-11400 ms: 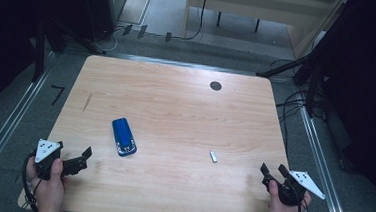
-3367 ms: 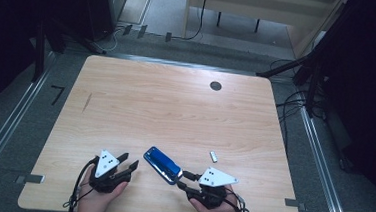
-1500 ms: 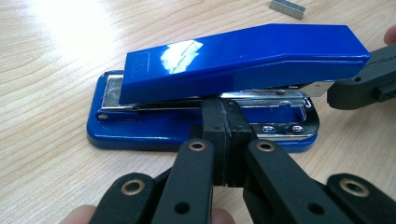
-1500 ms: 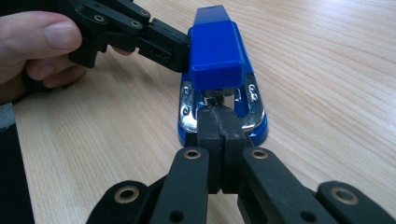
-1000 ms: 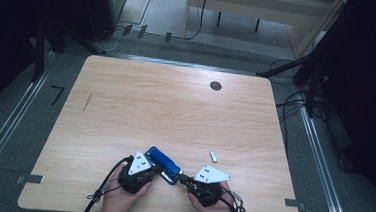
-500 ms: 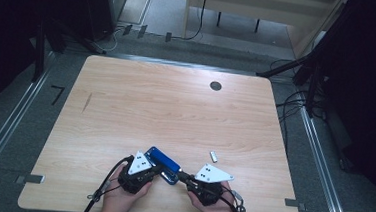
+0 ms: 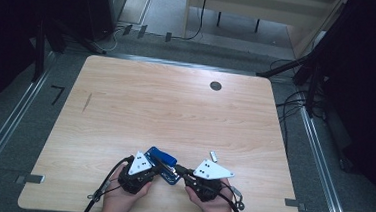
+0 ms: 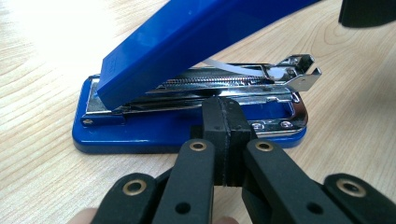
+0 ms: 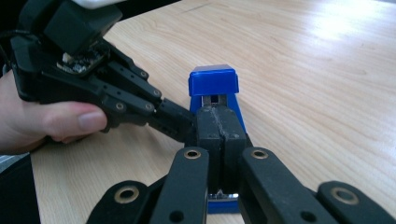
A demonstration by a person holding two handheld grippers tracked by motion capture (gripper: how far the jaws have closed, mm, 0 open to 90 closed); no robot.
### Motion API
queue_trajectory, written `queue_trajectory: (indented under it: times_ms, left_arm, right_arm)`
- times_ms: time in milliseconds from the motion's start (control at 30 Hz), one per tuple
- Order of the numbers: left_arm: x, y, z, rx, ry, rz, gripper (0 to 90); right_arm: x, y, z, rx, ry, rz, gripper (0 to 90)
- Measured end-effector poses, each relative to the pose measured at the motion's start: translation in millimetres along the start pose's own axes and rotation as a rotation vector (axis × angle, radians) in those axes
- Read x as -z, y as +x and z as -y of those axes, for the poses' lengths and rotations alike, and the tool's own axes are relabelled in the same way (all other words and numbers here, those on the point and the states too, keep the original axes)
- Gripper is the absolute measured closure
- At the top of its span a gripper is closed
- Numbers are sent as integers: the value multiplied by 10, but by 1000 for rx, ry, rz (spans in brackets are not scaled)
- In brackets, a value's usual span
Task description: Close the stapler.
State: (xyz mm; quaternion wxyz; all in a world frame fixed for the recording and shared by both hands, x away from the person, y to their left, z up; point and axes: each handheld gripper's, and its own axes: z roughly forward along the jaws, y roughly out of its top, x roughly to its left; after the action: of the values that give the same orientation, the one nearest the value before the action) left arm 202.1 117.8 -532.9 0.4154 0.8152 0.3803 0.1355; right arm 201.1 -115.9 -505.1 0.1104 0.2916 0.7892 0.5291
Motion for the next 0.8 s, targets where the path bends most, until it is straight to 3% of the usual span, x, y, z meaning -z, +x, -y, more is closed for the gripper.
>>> queue_trajectory:
  times_ms: [800]
  left_arm:
    - [-3,-13,1,-15,-2,-8,900]
  right_arm:
    - [-102,42,-305,53,-27,16,900]
